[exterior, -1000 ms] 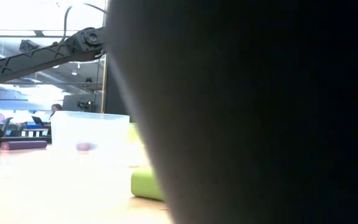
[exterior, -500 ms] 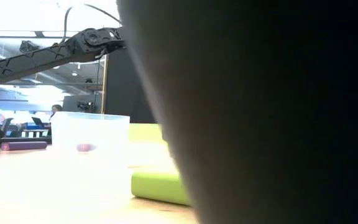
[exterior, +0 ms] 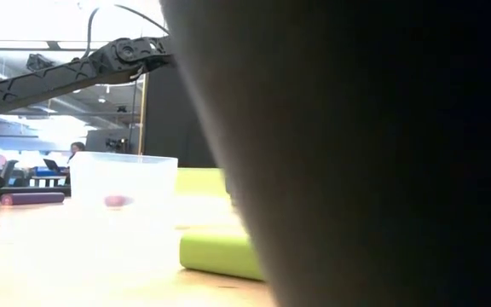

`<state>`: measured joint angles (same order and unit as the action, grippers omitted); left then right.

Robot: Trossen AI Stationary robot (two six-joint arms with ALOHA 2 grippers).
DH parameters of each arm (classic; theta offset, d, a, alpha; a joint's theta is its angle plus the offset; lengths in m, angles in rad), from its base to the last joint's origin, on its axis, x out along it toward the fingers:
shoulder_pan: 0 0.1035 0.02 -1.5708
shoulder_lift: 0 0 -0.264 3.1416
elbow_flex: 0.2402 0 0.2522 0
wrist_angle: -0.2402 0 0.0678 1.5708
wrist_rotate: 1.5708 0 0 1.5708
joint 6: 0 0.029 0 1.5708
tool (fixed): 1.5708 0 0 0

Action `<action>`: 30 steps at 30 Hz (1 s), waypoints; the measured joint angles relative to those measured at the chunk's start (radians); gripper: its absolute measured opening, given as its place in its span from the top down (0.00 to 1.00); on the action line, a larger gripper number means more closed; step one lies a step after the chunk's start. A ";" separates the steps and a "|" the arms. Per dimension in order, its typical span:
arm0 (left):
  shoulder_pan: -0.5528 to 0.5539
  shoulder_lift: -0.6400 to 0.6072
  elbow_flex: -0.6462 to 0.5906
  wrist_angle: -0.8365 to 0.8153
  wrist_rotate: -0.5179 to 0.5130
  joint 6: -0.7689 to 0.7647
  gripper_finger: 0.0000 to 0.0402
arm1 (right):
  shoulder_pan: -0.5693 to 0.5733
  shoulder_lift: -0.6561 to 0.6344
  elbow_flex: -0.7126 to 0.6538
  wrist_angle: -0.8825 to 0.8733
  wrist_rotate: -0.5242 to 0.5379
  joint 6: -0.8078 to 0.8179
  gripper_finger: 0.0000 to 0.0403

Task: Sort blocks
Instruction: Put the blue block into the blue bin

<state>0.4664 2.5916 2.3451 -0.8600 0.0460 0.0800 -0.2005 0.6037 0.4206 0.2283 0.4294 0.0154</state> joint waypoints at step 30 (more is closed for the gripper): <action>0.004 0.000 0.010 -0.014 -0.008 -0.001 0.75 | -0.020 0.000 0.000 0.002 0.000 -0.008 0.50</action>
<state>0.4702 2.5912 2.3554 -0.8742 0.0383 0.0792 -0.2203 0.6033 0.4206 0.2298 0.4297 0.0074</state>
